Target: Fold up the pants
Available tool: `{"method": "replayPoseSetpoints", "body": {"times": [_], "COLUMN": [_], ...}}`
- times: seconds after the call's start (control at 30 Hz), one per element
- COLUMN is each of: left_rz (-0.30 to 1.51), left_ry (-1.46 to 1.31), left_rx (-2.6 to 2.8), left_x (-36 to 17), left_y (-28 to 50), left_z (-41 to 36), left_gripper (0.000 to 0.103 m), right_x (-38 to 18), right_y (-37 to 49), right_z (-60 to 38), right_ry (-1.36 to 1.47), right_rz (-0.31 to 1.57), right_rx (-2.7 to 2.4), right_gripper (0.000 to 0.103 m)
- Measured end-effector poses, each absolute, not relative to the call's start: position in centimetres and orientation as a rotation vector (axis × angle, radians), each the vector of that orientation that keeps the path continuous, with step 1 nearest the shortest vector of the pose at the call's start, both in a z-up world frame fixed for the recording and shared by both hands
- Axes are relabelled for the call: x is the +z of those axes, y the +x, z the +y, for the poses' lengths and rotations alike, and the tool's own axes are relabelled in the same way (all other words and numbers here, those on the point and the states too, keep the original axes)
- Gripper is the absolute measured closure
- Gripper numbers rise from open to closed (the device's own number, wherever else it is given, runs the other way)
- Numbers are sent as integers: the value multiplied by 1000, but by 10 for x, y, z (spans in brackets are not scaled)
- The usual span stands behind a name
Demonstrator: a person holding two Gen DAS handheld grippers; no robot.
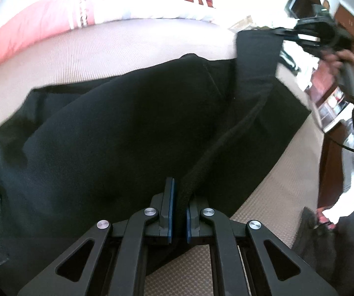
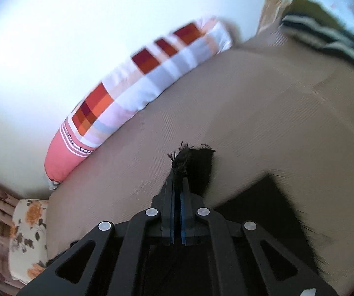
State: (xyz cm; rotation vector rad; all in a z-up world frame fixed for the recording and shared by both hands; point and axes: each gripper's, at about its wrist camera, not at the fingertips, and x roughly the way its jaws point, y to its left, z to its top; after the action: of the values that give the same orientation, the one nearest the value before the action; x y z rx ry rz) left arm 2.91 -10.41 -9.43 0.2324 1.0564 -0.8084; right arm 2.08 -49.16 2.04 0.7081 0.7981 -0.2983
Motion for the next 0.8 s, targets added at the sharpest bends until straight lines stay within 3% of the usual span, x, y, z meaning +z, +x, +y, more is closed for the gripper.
{"method": "replayPoseSetpoints", "body": {"times": [0.13,0.33,0.67,0.8], "left_rz": [987,933,923,961], "left_ry": [373,501,566,536], "left_rx": [-797,-808,-865,-872], "left_x": [-94,-96,-93,-90], "left_y": [14,7,-2,1], "left_z": [-118,-128,-130,-128], "left_gripper": [94,92,92,83], "right_x": [1,-70,-73,-77], "right_y": [-46,-100,-99,-107], "right_z": [-489,-493,-492,-495], "right_ry": [671,799,767,815], "right_rz": [853,963,960,937], "right_rx": [-442,-561,-577,-576], "right_gripper": [99,100,100,101]}}
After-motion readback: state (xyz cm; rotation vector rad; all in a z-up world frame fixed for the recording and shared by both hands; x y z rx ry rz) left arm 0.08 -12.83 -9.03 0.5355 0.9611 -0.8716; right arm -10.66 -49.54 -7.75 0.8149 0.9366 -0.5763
